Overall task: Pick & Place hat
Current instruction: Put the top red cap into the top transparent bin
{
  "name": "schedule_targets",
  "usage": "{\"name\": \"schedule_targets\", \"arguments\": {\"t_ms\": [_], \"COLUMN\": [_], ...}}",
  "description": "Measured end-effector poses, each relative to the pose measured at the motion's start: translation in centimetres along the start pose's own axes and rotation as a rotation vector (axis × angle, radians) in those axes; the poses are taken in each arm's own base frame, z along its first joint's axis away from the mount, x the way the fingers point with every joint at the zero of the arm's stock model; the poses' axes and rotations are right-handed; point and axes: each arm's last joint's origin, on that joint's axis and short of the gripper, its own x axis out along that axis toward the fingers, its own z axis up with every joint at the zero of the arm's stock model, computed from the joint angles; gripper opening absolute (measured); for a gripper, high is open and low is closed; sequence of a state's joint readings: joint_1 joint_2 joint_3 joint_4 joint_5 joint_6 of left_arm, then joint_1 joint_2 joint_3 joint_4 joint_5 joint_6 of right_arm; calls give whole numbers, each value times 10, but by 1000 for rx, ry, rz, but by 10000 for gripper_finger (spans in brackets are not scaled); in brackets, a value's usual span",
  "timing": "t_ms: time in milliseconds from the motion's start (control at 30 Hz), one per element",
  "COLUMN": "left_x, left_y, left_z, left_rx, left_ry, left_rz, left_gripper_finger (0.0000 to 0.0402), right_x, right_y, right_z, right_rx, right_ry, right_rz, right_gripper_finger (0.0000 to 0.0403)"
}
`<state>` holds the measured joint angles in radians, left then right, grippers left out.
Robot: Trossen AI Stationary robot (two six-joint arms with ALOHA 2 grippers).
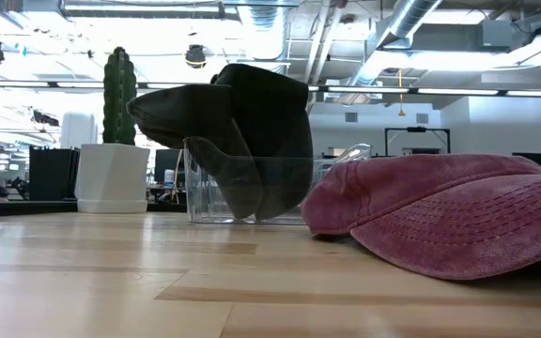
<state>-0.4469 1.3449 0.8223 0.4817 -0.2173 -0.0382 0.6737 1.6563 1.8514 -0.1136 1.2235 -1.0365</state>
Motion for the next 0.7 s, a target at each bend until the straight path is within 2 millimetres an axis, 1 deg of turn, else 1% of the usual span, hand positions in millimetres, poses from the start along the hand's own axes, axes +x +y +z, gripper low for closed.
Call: {"name": "schedule_targets", "arguments": {"t_ms": [100, 233, 367, 500, 600, 700], "left_x": [0, 0, -1, -2, -2, -2], "left_y": [-2, -3, -7, -10, -10, -10], "left_z": [0, 1, 1, 2, 4, 5], "left_rx": [-6, -30, -43, -45, -48, -49], "left_ry": [-3, -3, -1, -12, -33, -41], "left_rz": [-53, -112, -143, -161, -161, -159], "left_gripper_finger": [17, 17, 17, 17, 17, 17], "right_x": [4, 17, 38, 63, 82, 97], "right_y": [-11, -28, -45, -58, -60, -52], "right_z": [2, 0, -8, -23, -35, -47], "right_rx": [-9, -17, 21, 73, 165, 195], "right_ry": [32, 53, 90, 134, 149, 157], "right_rz": [-58, -136, -220, -289, -307, -255], "right_gripper_finger": [1, 1, 0, 0, 0, 0]}}
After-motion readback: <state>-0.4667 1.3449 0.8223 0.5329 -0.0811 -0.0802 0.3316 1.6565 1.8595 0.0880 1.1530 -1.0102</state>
